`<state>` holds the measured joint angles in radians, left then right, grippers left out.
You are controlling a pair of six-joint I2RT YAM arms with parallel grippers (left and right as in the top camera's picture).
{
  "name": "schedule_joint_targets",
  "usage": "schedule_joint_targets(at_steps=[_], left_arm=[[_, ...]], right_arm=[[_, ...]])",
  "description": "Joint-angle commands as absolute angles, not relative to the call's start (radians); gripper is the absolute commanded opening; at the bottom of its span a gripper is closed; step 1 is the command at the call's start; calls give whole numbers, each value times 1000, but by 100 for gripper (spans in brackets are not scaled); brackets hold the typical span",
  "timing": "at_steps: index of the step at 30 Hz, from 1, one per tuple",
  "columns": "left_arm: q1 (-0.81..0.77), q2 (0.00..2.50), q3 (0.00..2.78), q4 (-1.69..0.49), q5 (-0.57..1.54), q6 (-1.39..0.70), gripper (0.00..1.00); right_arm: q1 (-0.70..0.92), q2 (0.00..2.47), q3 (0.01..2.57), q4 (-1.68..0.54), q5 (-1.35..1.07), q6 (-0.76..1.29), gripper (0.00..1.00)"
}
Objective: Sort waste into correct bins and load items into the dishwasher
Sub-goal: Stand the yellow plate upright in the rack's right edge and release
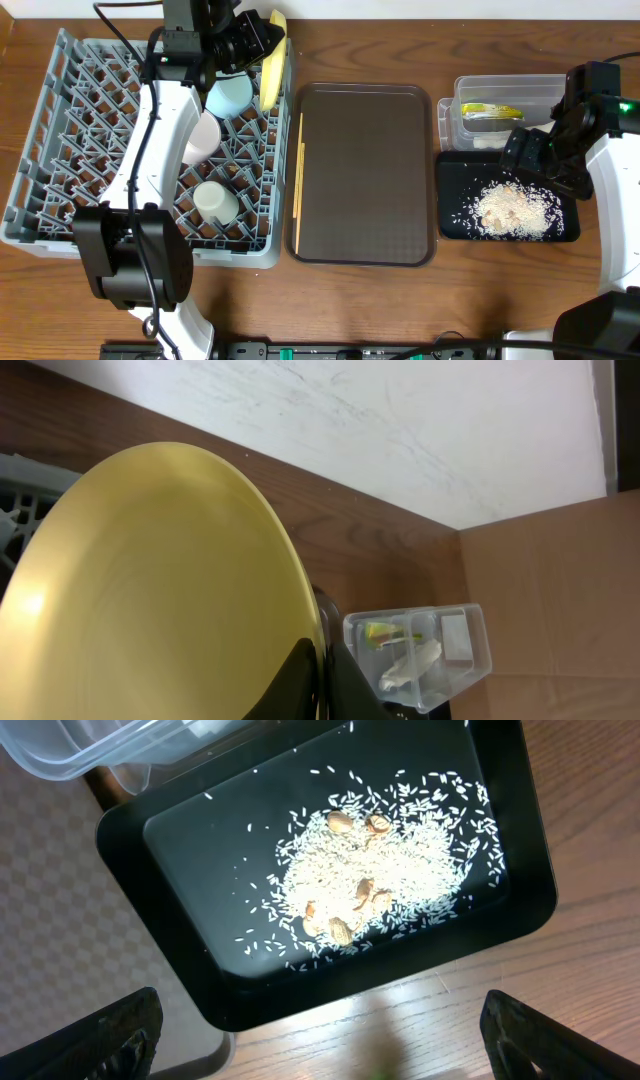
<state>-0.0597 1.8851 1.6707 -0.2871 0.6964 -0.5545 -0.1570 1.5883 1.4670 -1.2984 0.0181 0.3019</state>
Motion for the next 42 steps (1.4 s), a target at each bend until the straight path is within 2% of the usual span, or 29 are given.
schedule_joint_targets(at_steps=[1,6,19,21,22,23,25,27,35,42], left_arm=[[-51,1891,1667,-282,687,-563,7],[-40,1892,1666,-300,669,-562,7],[-21,1892,1658,-506,334,-455,9],[-21,1892,1658,-521,304,-448,15],[-21,1892,1658,-523,301,-441,23],[-21,1891,1658,-518,301,-425,41],[-18,1887,1662,-499,302,-411,53],[-12,1879,1669,-486,301,-399,71],[27,1750,1688,-487,301,-345,78],[-36,1610,1688,-806,301,-333,78]], right_arm=[[-176,1568,1472,-1302,18,294,99],[-176,1568,1472,-1302,18,295,99],[-176,1568,1472,-1303,18,294,99],[-176,1568,1472,-1303,18,294,99],[-176,1568,1472,-1302,18,294,99],[-176,1568,1472,-1302,18,294,99],[-176,1568,1472,-1303,18,294,99],[-176,1568,1472,-1307,18,294,99],[-176,1568,1472,-1312,19,291,99],[-176,1568,1472,-1298,18,291,99]])
